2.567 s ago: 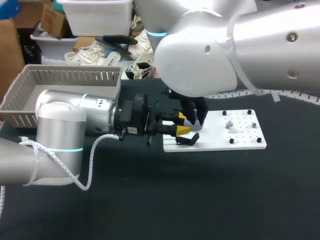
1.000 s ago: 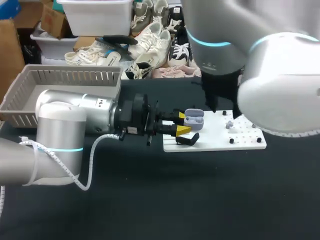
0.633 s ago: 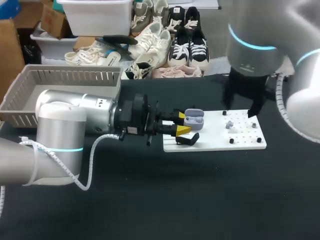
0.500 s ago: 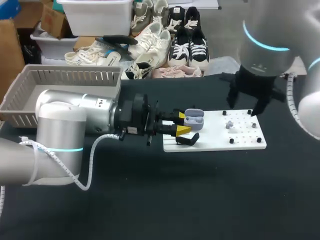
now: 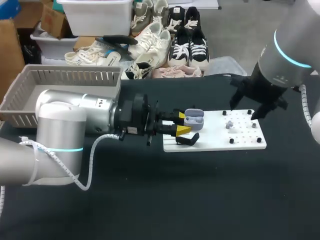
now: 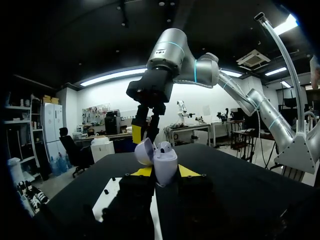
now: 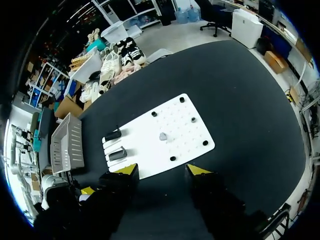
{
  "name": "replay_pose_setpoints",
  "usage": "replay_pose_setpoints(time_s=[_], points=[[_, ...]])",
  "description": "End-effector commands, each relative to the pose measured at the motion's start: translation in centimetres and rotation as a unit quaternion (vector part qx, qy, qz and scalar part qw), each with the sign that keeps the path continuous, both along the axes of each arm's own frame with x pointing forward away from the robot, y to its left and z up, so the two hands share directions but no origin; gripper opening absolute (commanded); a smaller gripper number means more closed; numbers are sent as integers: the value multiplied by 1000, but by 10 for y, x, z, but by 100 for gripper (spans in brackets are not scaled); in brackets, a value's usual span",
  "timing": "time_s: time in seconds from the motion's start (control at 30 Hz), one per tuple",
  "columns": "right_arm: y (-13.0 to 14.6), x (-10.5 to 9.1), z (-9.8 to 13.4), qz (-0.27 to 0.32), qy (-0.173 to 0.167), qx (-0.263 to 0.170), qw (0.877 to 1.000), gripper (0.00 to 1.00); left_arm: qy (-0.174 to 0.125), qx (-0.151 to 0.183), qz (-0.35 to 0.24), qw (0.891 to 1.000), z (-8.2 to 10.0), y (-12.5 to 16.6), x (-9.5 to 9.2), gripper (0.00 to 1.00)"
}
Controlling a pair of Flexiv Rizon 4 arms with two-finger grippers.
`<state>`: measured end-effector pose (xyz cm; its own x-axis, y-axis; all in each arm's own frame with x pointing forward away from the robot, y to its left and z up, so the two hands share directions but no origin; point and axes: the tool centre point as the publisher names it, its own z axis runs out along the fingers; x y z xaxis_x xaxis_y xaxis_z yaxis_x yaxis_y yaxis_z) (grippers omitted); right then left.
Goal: Pick up each earbud case from the left stands, insert the matching earbuds, close the lid, and place the case in the box.
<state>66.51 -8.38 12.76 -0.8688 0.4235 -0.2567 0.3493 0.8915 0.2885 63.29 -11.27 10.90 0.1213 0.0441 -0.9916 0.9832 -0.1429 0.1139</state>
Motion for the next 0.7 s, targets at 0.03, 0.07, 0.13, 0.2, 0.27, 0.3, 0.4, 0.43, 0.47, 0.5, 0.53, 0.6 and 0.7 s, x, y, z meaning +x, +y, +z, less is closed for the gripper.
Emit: replay_pose_setpoints(time_s=[0.03,0.07,0.13,0.2,0.27,0.3,0.4,0.43,0.47,0.5,0.53,0.6,0.7], points=[[2,13,-20,4,1,-1,1000,54,0,0,0,1000,0,0,0,0],[2,15,-23,4,1,-2,1000,54,0,0,0,1000,0,0,0,0],[3,17,-28,8,4,1,1000,57,0,0,0,1000,0,0,0,0],[4,20,-33,10,5,1,1000,60,0,0,0,1000,0,0,0,0],[5,23,-38,10,4,2,1000,69,0,0,0,1000,0,0,0,0],[4,24,-40,10,3,3,1000,72,0,0,0,1000,0,0,0,0],[3,28,-47,5,-2,8,1000,73,0,0,0,1000,0,0,0,0],[2,29,-50,5,-1,9,1000,71,0,0,0,1000,0,0,0,0],[2,31,-52,5,-1,10,1000,68,0,0,0,1000,0,0,0,0],[1,32,-55,5,-1,11,1000,67,0,0,0,1000,0,0,0,0],[2,32,-57,6,-1,11,1000,65,0,0,0,1000,0,0,0,0],[2,35,-61,8,-1,12,1000,62,0,0,0,1000,0,0,0,0],[1,39,-66,9,0,12,1000,58,0,0,0,1000,0,0,0,0]])
